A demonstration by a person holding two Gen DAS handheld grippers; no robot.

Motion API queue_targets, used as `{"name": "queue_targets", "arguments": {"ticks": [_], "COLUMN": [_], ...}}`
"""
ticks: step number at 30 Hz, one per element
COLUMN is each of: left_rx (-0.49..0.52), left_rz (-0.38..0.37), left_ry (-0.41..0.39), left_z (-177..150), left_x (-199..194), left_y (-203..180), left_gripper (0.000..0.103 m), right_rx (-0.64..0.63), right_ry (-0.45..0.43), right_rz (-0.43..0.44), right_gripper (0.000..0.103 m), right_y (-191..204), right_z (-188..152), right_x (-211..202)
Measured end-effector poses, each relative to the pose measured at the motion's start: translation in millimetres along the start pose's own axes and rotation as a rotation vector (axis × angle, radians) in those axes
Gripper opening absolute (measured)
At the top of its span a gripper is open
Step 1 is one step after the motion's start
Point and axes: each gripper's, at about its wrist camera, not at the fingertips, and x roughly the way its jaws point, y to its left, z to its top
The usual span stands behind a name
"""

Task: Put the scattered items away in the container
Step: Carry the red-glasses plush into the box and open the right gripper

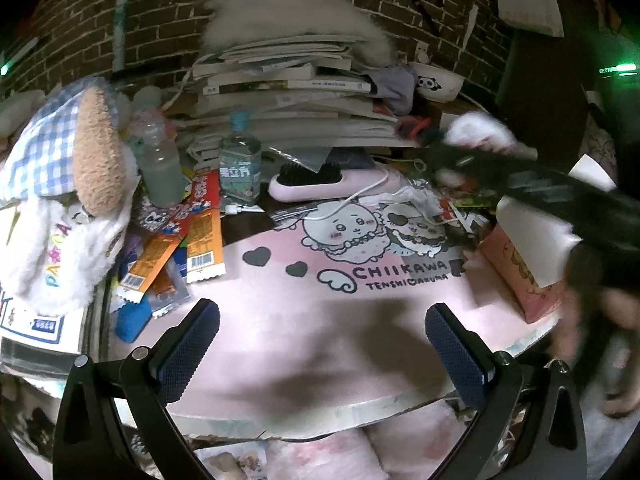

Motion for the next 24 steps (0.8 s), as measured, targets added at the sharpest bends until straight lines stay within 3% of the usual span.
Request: {"name": "queue_targets", "arguments": {"ticks": [7, 13, 19, 24], "left_rx": [0.039, 0.073, 0.114, 0.142], "left_rz": [-0.007, -0.025, -0.069, -0.097], "left_ry": [-0.004, -0.007, -0.017, -0.008], "left_z": [7.1, 12.1, 20.2, 29.1], "left_x": [9.3, 16.3, 16.2, 17.7], "left_y": [-21.4, -40.0, -62.7, -82.1], "left_gripper": [0.103, 0.103, 0.103, 0.103], "right_rx": [-0.077, -0.095, -0.09, -0.063], "right_ry": [-0.132, -0.135, -0.06, 0.085], "right_rz": [0.008, -0.078, -0.204, -0.196], "right_gripper": [0.055, 0.055, 0.055, 0.055], "right_y": [-14.9, -69.6, -133.9, -181.8], "right_z": [4.4, 2.8, 0.9, 4.0], "right_x": [-76.1, -111.9, -127.9, -118.5]}}
